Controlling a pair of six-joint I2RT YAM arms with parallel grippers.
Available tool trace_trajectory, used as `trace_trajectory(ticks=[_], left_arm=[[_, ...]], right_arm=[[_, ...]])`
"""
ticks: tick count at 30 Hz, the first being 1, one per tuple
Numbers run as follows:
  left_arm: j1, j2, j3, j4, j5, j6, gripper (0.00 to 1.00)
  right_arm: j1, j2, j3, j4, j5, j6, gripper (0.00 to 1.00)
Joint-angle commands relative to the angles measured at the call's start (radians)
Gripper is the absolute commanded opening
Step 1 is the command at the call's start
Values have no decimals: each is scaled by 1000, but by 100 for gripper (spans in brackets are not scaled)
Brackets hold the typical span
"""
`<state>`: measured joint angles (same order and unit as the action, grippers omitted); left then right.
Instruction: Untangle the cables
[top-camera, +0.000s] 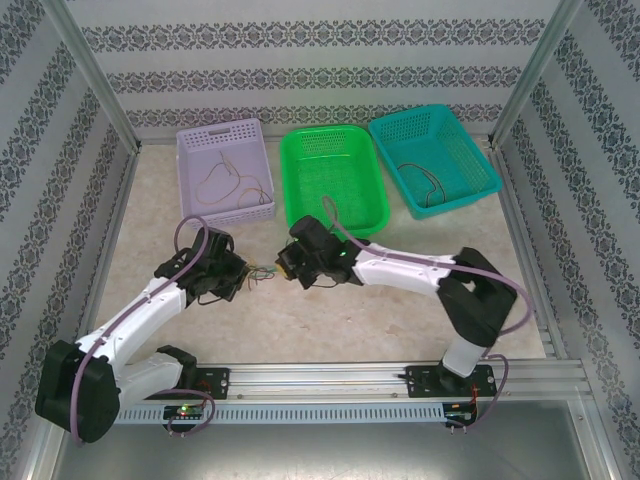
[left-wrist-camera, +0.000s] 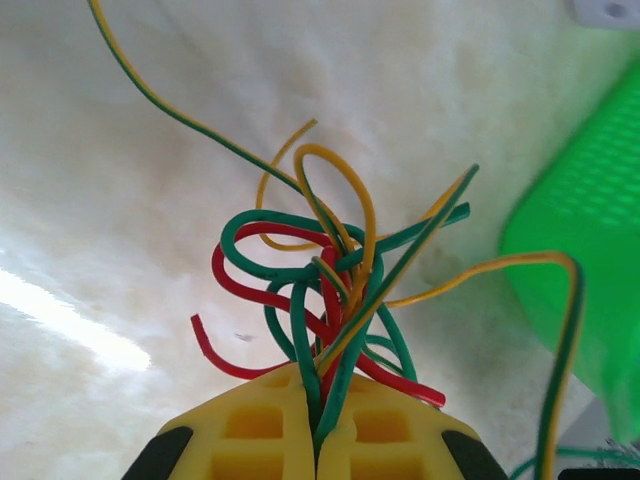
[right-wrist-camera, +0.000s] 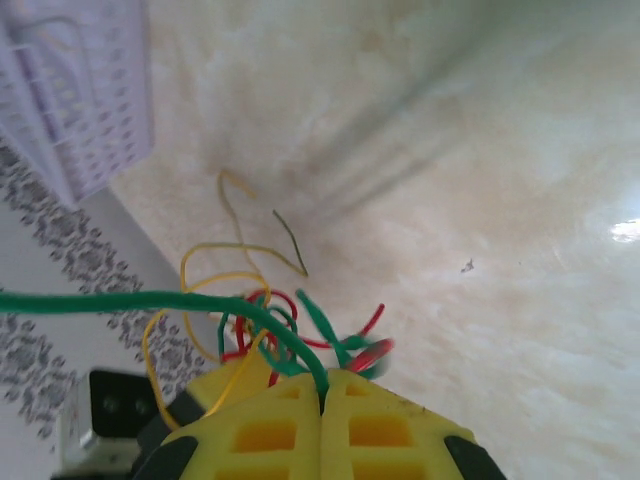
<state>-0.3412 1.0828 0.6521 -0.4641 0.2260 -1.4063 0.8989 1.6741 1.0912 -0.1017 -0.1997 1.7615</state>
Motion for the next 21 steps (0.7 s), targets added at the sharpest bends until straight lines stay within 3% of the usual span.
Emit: trace_trajectory(ticks=[1,8,18,19,20,21], left_arm=[[16,30,29,-130,-133,72,0],[29,99,55,-132,-154,97,0],[27,140,74,-97,-125,109,0],[28,137,72,-88,-118,106,0],[26,134,67,-78,-109,100,0],[25,131,63,-65,-98,96,0]], right_arm=[[-88,-165,-54,-162,88,-180,0],[-186,-340,-157,-247,34,-336,0],[-188,-301,-158,-216,-29,-396,0],[-178,-278,-146,-212,-46,-382,5],[-165,-251,-137,-192,-65,-355,21],[-150,-227,-134,-164,-81,-324,30]])
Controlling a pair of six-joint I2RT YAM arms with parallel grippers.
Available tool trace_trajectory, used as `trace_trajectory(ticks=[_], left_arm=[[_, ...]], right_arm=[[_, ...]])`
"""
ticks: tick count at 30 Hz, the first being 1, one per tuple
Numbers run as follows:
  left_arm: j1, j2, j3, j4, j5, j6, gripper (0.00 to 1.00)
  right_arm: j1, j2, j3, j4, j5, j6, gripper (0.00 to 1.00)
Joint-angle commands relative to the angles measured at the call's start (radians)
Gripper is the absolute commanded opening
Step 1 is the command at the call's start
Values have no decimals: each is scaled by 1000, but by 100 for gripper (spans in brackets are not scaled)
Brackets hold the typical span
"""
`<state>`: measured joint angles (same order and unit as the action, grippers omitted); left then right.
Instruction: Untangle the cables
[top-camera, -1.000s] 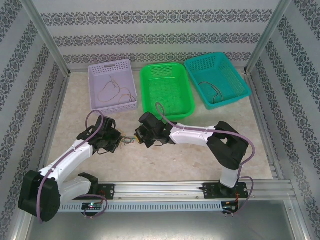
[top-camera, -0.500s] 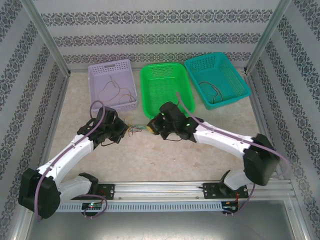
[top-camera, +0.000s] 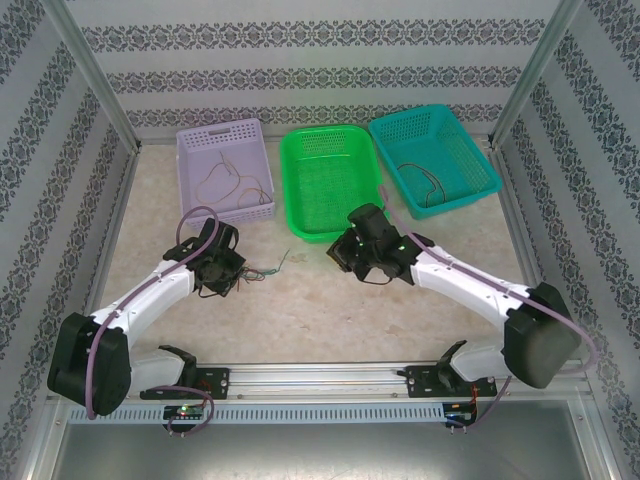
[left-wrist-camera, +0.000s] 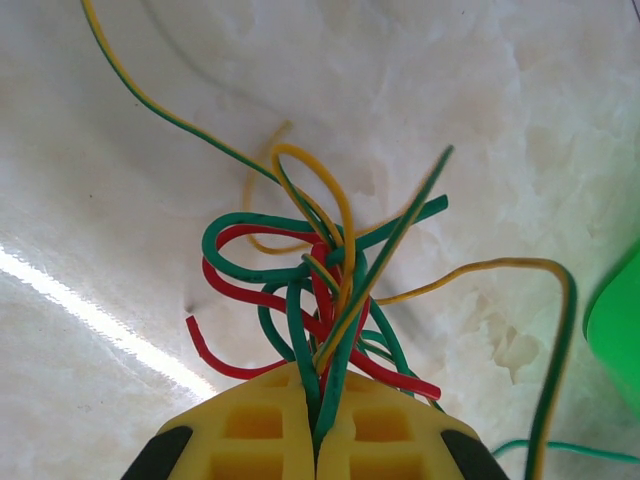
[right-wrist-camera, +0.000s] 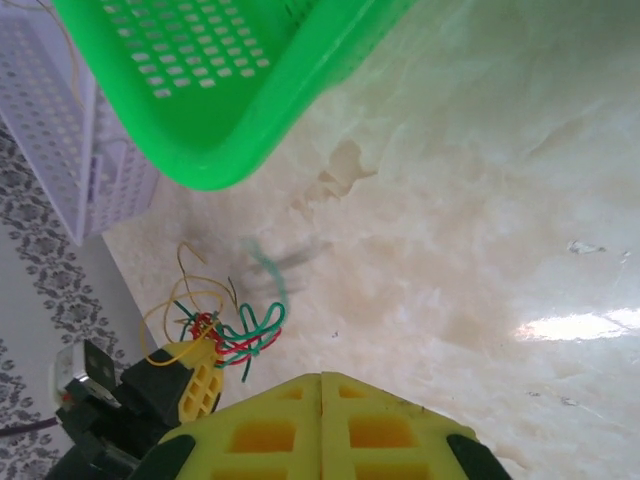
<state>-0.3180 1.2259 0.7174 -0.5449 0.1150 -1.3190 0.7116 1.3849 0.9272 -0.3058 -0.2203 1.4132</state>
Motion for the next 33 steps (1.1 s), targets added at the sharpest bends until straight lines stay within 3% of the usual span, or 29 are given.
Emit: trace_trajectory(ticks=[1,5,8,13,19,21,23,24,26,31,33], left_arm=[[-1,-14,-7,35,26,3,0],[-10,-13,8,44,56,-5,0],[-16,-18,21,26,74,-3,0],[-16,-51,19,4,90,-9,0],[-16,-74,22,-11,109,-16,0],[-16,-75,25,-19,109,-13,0],[-16,-77,29,-34,100,-5,0],[-16,-76,32,-44,93,1,0],[-16,-72,40,-75,71,10,0],[-11,-59,50,-142,-4,32,16],[-7,-50,46,-144,-24,48,18]], right_arm=[[56,87,36,77,-70,62,36],[120,197,96,144,-59,121,50],[123,279,171,151,-51,60,56],[120,400,255,138,-65,13,56],[133,481,294,145,-58,25,43],[134,480,298,129,-39,17,27],[131,449,291,105,1,-7,3],[130,430,291,84,21,-22,0],[125,379,285,43,45,-56,0],[117,252,252,-59,56,-124,0],[114,217,244,-99,43,-157,0]])
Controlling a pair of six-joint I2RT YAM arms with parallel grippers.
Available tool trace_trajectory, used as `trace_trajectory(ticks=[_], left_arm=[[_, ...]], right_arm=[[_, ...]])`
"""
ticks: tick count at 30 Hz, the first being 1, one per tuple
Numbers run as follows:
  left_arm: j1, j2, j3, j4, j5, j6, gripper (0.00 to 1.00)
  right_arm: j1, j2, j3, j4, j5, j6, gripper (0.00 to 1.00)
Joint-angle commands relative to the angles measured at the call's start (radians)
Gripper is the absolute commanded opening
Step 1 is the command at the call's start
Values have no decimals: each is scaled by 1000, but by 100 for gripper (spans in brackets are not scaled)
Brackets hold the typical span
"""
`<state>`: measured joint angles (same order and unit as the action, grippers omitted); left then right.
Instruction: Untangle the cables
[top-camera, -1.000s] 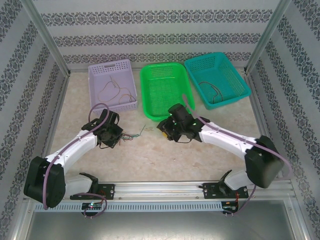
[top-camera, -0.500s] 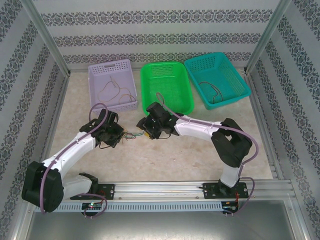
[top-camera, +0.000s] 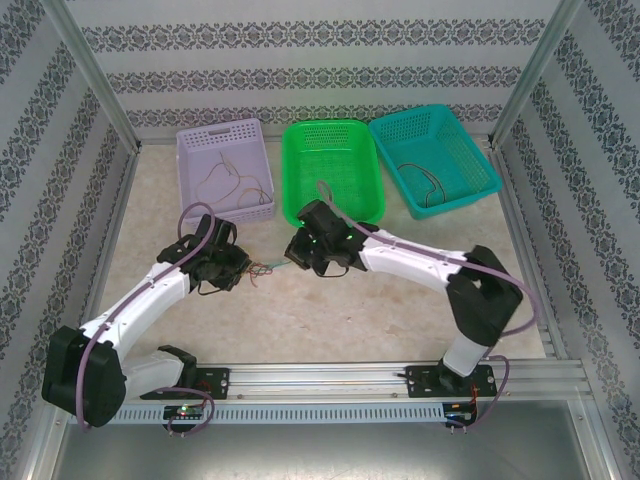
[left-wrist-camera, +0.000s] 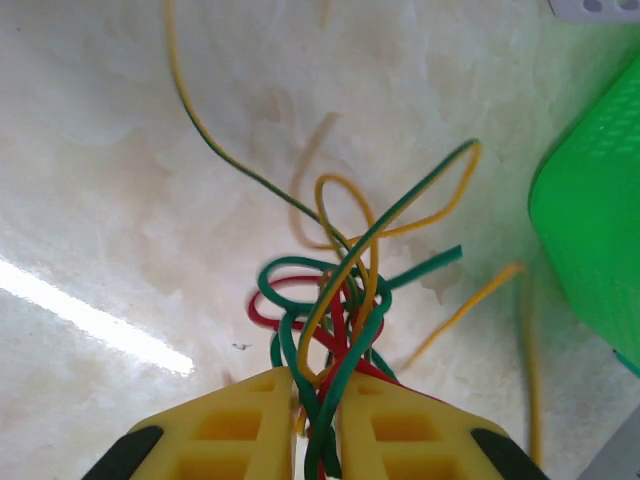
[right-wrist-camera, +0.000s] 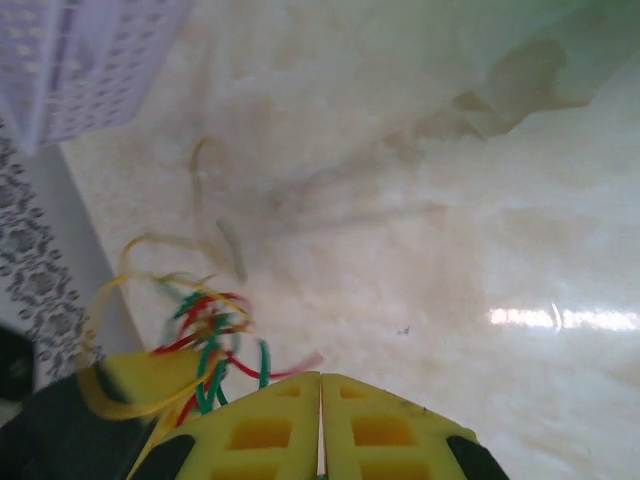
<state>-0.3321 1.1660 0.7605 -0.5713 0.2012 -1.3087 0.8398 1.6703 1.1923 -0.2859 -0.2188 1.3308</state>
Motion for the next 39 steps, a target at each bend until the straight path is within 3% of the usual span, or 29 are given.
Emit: trace_trajectory(ticks=[1,11,16,21,25,32,36,39], left_arm=[[10,20,3,-120,-119,45,18],[19,62,53,-135,-107,83,17],[21,46,42,-174,-138,98,1],[30,46,29,-199,-181,106,0],[50,62,20,-190,-176,119,7],[55,86,17,-79,-42,140,37],[53,65,51,-113,-2,163,39],[51,31,80,-92,52,263,45]], right_arm=[[-17,-82,-22,-144,41,-98,0],[-56,-125,-80,-199,99,-303,0],[-85,-178,-122,-203,124,-364,0],[-106,-239,-148,-254,140,-443,0],[-107,-264,-160,-277,116,-502,0],[-71,-199,-165,-229,92,-514,0],[-59,-156,-153,-207,115,-534,0],[-62,-140,-146,-214,121,-583,0]])
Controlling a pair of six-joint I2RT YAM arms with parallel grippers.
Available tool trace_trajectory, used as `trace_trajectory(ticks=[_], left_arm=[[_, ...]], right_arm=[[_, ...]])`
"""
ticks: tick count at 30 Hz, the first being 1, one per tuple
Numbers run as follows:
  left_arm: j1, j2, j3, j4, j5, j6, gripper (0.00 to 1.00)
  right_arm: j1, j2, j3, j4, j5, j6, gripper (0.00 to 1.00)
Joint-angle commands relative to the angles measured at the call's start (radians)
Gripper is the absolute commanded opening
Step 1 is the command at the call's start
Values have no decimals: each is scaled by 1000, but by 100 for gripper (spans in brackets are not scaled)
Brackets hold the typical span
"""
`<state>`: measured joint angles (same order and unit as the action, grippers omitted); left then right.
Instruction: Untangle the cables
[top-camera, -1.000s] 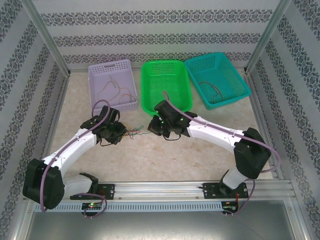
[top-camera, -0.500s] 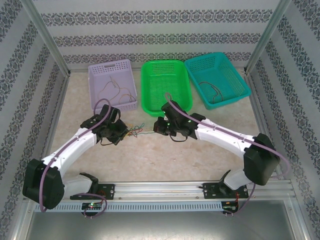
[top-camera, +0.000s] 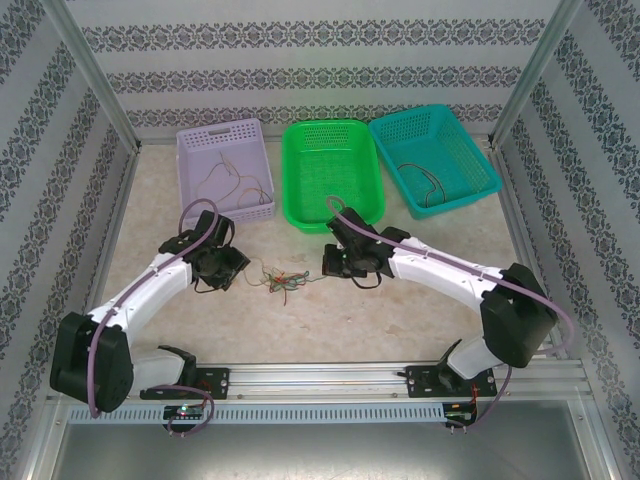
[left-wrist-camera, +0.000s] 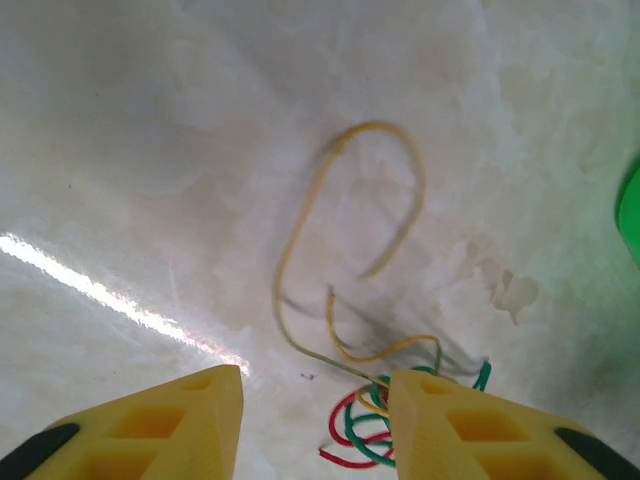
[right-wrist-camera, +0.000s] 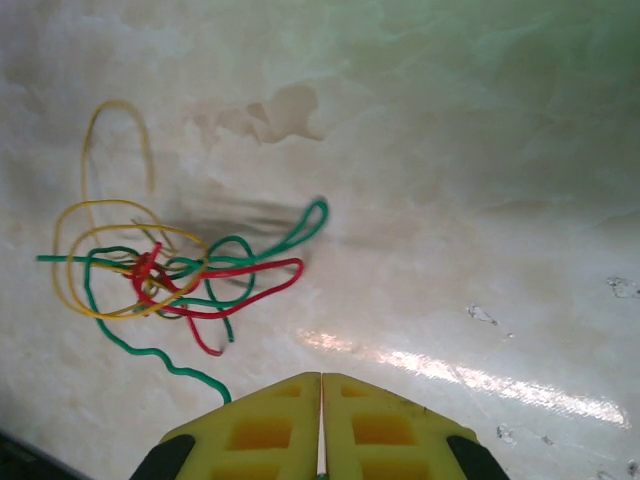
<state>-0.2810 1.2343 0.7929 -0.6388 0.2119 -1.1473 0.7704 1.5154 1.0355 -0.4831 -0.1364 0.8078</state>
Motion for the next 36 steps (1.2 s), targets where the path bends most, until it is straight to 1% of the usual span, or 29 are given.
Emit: trace_trajectory(ticks=[1,2,4,6,8,10,12,13,15,17,20,23,25,26,28,31,34,36], left_arm=[[-4,-38,59,-14,75,146,47],[-13,-37,70,-16,101,184,48],[-35,-23,90,-72,128,240,53],[-49,-17,79,-123,152,237,58],[-62,-41,34,-95,181,168,64],[-79,-78,-37,-2,201,58,69],[-88,-81,-76,90,206,-6,70],[-92,-71,-75,128,206,-9,70],[-98,-32,-37,157,209,46,67],[-99,25,37,106,209,156,63],[-101,124,163,-11,219,363,58],[-108,218,255,-85,283,524,55],[-127,264,301,-110,321,588,55],[-139,281,317,-117,328,608,55],[-150,303,337,-125,324,609,57],[-150,294,338,-84,336,567,64],[-150,254,332,1,393,526,68],[-149,246,350,4,416,538,70]], right_arm=[[5,18,15,-29,41,-80,0],[1,16,15,-35,42,-92,0],[-14,4,2,-26,27,-107,0],[-31,-7,-4,-19,2,-124,0],[-34,-14,7,-20,-16,-155,0],[-35,-13,19,-25,-38,-187,0],[-34,-10,26,-31,-55,-218,0],[-33,-8,27,-34,-65,-240,0],[-28,-7,37,-46,-74,-304,0],[-15,-16,49,-67,-52,-396,0],[-4,-45,44,-57,-7,-526,0],[-1,-89,31,-5,26,-656,0],[4,-115,27,41,44,-754,0],[8,-130,21,75,66,-801,0],[9,-157,21,136,102,-867,0],[21,-193,25,220,68,-1016,0],[41,-195,58,219,54,-1127,0],[55,-207,52,240,49,-1194,0]])
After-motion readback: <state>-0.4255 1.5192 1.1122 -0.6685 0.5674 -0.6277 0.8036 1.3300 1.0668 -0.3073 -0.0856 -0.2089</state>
